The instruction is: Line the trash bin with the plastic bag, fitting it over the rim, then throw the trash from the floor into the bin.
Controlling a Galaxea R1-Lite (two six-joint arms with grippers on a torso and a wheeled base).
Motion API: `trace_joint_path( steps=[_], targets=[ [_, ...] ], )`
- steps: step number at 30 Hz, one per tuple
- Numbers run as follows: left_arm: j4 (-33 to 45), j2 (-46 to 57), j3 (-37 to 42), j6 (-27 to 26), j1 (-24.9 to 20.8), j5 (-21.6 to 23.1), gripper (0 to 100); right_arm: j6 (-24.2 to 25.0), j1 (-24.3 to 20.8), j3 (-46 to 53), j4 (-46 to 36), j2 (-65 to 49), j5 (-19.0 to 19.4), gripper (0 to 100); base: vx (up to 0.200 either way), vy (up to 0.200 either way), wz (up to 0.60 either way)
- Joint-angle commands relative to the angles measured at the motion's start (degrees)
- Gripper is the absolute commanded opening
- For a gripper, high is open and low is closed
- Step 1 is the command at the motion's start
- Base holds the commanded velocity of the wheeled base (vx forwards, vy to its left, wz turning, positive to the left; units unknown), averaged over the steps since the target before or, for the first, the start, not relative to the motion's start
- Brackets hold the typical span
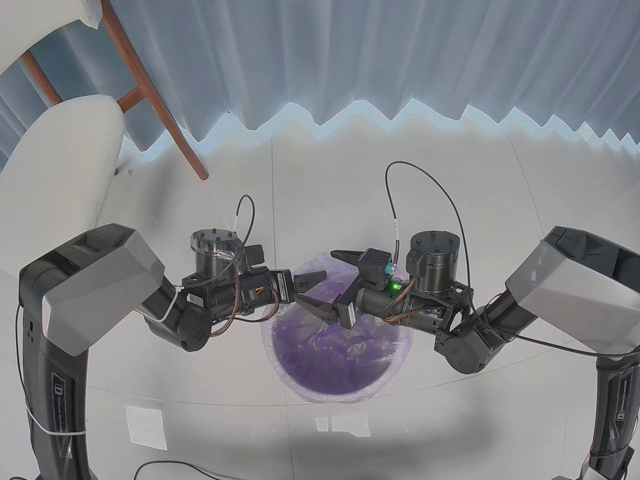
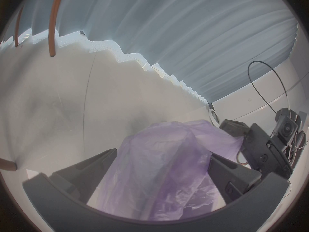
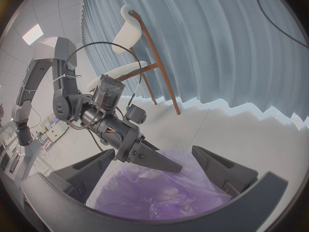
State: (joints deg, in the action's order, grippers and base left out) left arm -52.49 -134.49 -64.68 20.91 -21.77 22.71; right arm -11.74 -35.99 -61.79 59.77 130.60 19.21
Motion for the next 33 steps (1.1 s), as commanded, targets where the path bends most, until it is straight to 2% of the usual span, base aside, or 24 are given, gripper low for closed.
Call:
trace_joint_path(
  steps=[1, 3, 4, 11, 16, 22, 31, 33],
  targets=[
    [0.1, -2.3, -1.1, 0.0, 0.1, -0.6, 100, 0.0, 0.1, 0.1, 0.0, -0.2, 0.0, 100, 0.000, 0.000, 0.00],
    [0.1, -3.1, -1.9, 0.1, 0.0, -2.1, 100, 0.2, 0.4, -0.2, 0.0, -0.3, 0.0, 100, 0.000, 0.000, 0.00],
    [0.1, -3.1, -2.0, 0.1, 0.0, -2.2, 0, 1.0, 0.5, -0.3, 0.1, -0.5, 0.0, 100, 0.000, 0.000, 0.00],
    [0.1, -3.1, -1.9, 0.2, 0.5, -2.3, 0, 8.8, 1.7, -1.2, 1.2, -1.6, -0.3, 100, 0.000, 0.000, 0.00],
    [0.1, -3.1, -1.8, 0.1, 0.5, -2.3, 0, 16.4, 2.1, -0.9, 4.0, -1.0, -0.6, 100, 0.000, 0.000, 0.00],
    [-0.5, -2.0, -1.8, 0.2, -0.2, -2.4, 0, 23.5, 2.3, -0.3, 6.8, -0.4, -3.2, 100, 0.000, 0.000, 0.00],
    [0.1, 4.8, -0.8, 2.1, -1.0, -3.6, 0, 24.4, 3.6, -0.8, 6.7, -2.3, -3.7, 100, 0.000, 0.000, 0.00],
    [1.0, 7.8, 1.8, 1.9, -0.8, -4.8, 0, 26.2, 4.3, -0.3, 6.6, -4.0, -3.7, 100, 0.000, 0.000, 0.00]
  ],
)
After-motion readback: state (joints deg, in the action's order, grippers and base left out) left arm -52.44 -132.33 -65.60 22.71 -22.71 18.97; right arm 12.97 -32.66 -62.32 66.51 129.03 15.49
